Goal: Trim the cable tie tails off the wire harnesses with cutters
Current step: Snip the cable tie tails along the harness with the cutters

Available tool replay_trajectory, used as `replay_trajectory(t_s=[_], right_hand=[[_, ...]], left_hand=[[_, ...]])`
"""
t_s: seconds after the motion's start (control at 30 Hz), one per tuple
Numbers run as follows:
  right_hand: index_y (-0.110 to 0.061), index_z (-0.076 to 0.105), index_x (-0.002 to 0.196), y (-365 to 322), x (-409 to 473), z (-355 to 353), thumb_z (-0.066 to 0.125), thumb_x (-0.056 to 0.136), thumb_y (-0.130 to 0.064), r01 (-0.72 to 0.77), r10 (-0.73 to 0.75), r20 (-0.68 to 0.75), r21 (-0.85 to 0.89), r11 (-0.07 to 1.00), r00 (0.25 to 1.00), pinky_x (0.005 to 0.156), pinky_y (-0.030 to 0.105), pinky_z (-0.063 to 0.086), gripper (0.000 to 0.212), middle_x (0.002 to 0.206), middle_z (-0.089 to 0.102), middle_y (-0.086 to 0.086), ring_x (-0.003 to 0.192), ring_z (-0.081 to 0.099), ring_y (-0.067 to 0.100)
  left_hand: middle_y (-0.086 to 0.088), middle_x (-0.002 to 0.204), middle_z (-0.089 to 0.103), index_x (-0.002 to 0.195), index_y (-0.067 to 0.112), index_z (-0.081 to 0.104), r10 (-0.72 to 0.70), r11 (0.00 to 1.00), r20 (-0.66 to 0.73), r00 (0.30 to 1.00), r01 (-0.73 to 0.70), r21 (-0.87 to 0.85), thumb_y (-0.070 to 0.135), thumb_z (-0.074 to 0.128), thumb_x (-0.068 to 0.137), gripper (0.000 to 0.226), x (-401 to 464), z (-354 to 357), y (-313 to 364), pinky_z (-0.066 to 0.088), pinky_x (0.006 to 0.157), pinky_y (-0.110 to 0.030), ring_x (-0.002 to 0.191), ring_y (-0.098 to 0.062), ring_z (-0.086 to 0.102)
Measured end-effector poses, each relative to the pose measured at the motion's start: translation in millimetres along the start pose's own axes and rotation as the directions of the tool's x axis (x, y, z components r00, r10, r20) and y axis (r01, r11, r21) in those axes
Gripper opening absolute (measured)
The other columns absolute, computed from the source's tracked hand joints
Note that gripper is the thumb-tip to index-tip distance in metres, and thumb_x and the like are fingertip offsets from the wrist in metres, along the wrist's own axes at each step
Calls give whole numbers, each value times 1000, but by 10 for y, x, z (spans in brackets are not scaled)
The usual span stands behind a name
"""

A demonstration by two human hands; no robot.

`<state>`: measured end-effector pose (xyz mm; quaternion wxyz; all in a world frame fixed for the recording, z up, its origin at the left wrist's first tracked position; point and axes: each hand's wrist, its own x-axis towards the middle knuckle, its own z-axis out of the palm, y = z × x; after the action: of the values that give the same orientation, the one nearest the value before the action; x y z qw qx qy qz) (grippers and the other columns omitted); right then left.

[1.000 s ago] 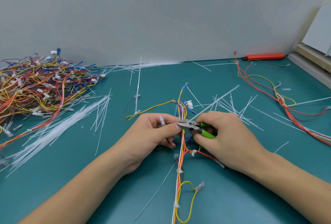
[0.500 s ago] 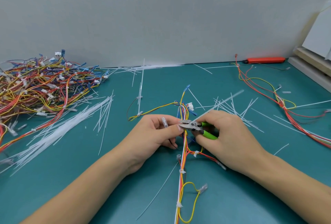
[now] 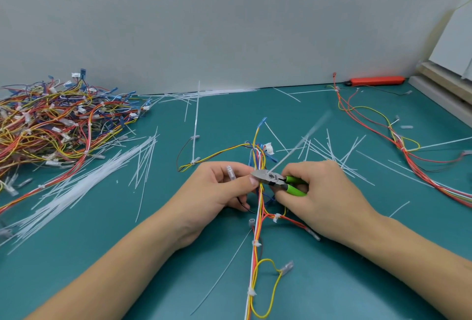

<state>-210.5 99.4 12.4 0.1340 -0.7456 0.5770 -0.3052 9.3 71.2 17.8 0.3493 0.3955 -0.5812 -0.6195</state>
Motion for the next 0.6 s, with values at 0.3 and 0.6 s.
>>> replay_trajectory(t_s=[0.3,0.6], right_hand=[[-25,61,72,-16,-21,6,59,78,-45,-10,10,-7,-35,999,1000,55,33,42,21,62,54,-6,61,48,15],[-37,72,107,-46,9,-23,58,77,-47,23,-24,-16,-43,999,1000,95,39,48,35,97,66,-21,101,56,13]], left_hand=[[-7,85,70,101,9,80,10,1000,-4,1000,-10,-3,18,73,87,18,-23,18,18,55,65,-25,63,-13,56],[-11,83,69,103,6,79,4,1000,-35,999,-5,-4,12,74,91,14,-6,21,4,55,64,-25,62,-14,56]])
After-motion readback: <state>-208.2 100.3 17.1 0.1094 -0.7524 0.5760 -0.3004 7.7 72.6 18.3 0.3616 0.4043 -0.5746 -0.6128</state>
